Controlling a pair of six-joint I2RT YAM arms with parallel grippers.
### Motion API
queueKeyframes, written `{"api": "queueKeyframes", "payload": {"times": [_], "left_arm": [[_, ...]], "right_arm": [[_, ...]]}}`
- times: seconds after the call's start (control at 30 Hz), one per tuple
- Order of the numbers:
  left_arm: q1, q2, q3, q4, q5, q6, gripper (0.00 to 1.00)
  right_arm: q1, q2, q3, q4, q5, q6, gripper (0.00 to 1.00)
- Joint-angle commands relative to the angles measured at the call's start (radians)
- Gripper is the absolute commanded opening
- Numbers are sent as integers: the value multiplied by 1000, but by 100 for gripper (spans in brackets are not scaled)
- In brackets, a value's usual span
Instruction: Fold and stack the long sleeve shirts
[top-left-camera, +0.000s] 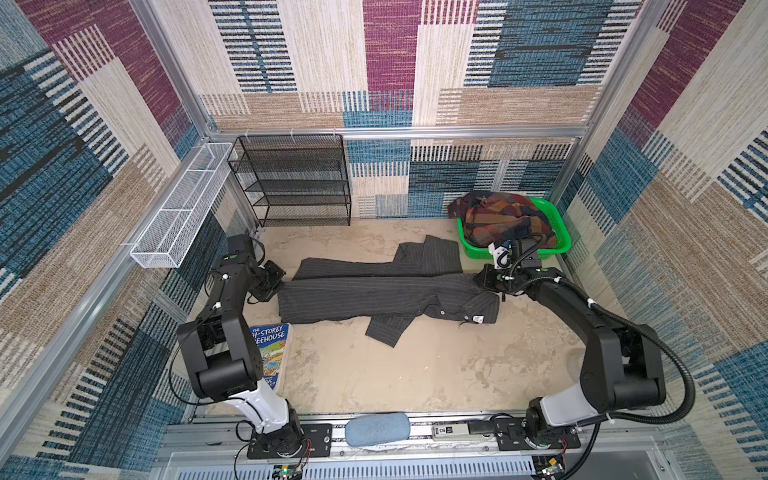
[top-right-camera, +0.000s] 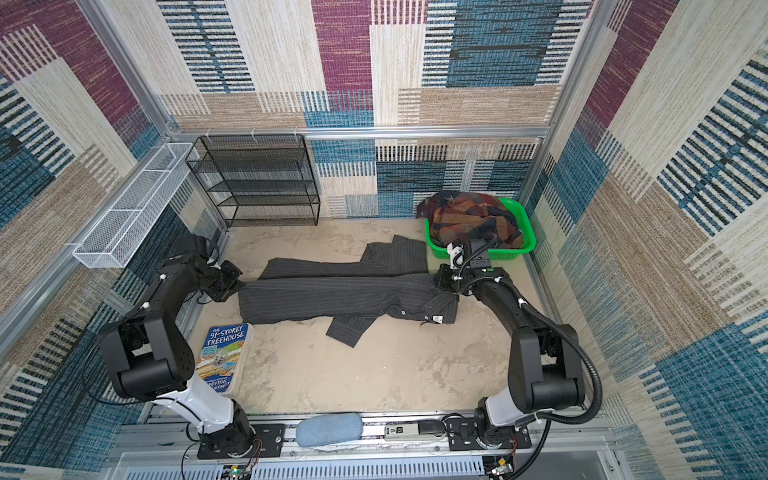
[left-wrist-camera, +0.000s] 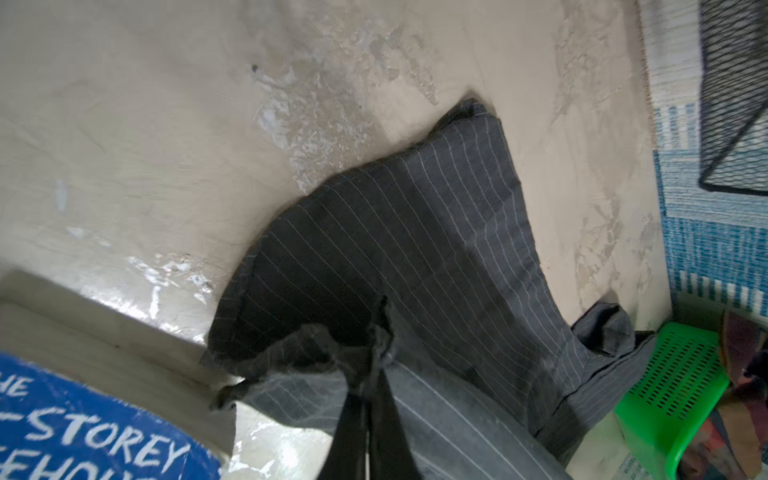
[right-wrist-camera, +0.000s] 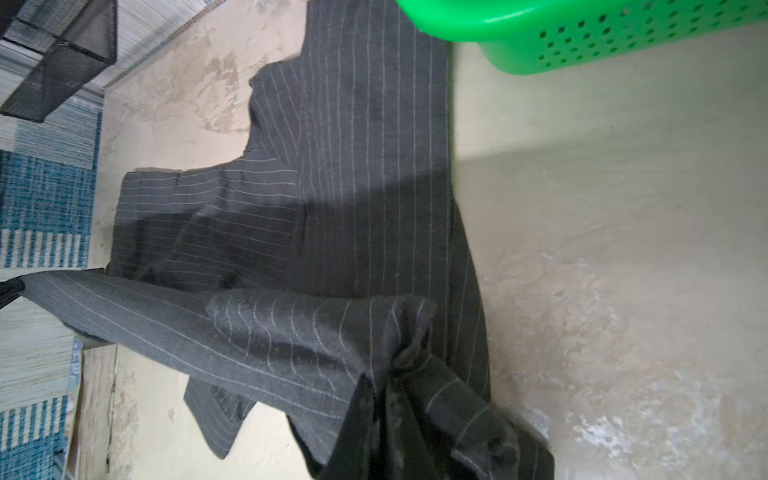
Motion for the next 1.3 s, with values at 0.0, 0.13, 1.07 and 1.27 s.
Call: {"api": "queueKeyframes", "payload": {"times": [0.0, 0.13, 1.07, 1.27], "left_arm": [[-15, 42, 20, 18, -30, -8, 10], [-28, 23, 26, 11, -53, -12, 38], [-257, -128, -114, -96, -282, -1, 50], [-257, -77, 14, -111, -266, 31, 50]], "right_arm": [[-1, 26, 12, 53, 50, -6, 24], [0, -12, 20, 34, 70, -5, 44], [225, -256, -235, -47, 315, 322, 55], [139, -177, -86, -33, 262, 204, 57]]}}
